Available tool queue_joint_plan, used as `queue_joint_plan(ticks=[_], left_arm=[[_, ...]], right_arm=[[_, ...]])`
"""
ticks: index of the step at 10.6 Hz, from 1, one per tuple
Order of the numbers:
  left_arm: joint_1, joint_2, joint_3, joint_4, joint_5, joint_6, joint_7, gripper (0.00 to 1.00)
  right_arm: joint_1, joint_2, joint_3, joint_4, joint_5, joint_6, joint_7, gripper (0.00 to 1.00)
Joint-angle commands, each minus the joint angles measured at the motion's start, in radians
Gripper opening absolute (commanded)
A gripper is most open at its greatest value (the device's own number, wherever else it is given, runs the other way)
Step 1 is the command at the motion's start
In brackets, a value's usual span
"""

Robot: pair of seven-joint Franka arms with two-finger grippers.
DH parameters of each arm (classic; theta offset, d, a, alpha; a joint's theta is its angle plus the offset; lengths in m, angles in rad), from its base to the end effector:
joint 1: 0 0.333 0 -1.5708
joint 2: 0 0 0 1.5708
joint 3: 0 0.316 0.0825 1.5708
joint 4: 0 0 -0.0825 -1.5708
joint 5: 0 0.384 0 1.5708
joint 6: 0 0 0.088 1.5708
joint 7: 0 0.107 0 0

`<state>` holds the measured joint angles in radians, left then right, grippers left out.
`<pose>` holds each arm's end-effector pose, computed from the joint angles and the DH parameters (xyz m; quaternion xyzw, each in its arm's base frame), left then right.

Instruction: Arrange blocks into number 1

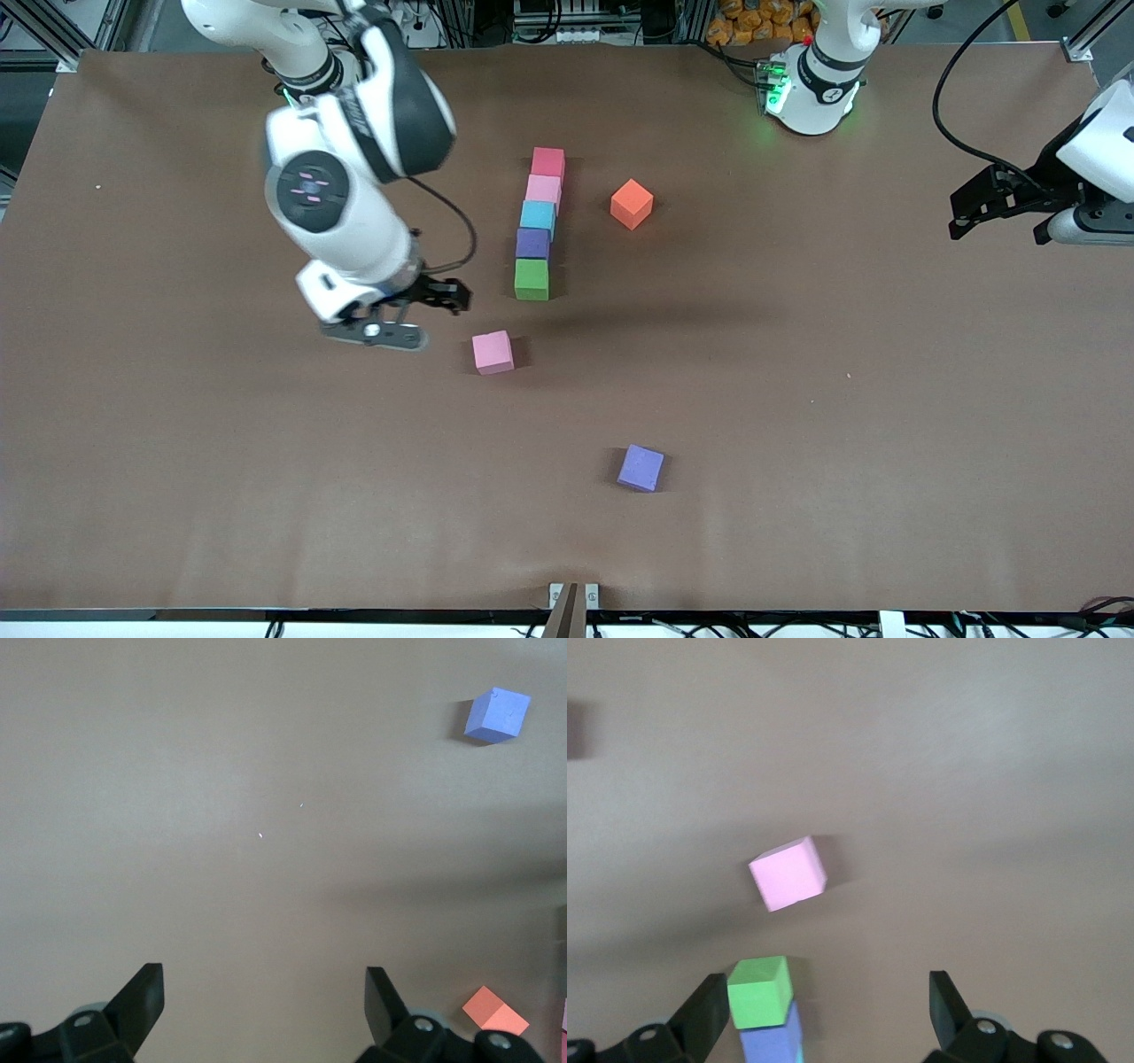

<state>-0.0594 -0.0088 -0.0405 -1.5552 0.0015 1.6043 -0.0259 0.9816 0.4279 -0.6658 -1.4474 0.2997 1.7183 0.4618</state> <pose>0.5529 -0.0554 0.6398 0.9989 -0.0370 0.0289 0.0009 0.5919 0.2949 0.4775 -0.9959 0.0820 0.0369 0.0033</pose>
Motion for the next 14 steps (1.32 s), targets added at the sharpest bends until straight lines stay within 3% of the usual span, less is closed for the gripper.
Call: queue_joint_plan(ticks=[1,3,6,9,11,14], left_arm=[[-0.002,0.000,0.001,0.001,-0.028,0.014,-0.020,1.00],[0.001,-0.002,0.001,0.001,-0.028,0.014,-0.020,1.00],[0.004,-0.005,0.001,0.001,-0.028,0.013,-0.017,1.00],[0.003,-0.005,-0.001,0.001,-0.028,0.014,-0.026,1.00],[0.003,-0.005,-0.001,0.001,-0.028,0.014,-0.026,1.00],[0.001,-0.003,-0.001,0.001,-0.029,0.014,-0.026,1.00]], right_arm=[[-0.001,-0.034,-0.107,0.065,-0.013,-0.088,-0.057,1.00],[-0.001,-0.093,-0.178,0.070,-0.016,-0.091,-0.083,1.00],[-0.162,-0.211,-0.134,0.062,-0.028,-0.159,-0.228,1.00],[-0.445,-0.316,0.101,0.055,-0.201,-0.177,-0.429,1.00],[-0.667,-0.366,0.269,0.053,-0.217,-0.218,-0.524,1.00],[-0.927,-0.411,0.467,0.041,-0.223,-0.239,-0.621,1.00]])
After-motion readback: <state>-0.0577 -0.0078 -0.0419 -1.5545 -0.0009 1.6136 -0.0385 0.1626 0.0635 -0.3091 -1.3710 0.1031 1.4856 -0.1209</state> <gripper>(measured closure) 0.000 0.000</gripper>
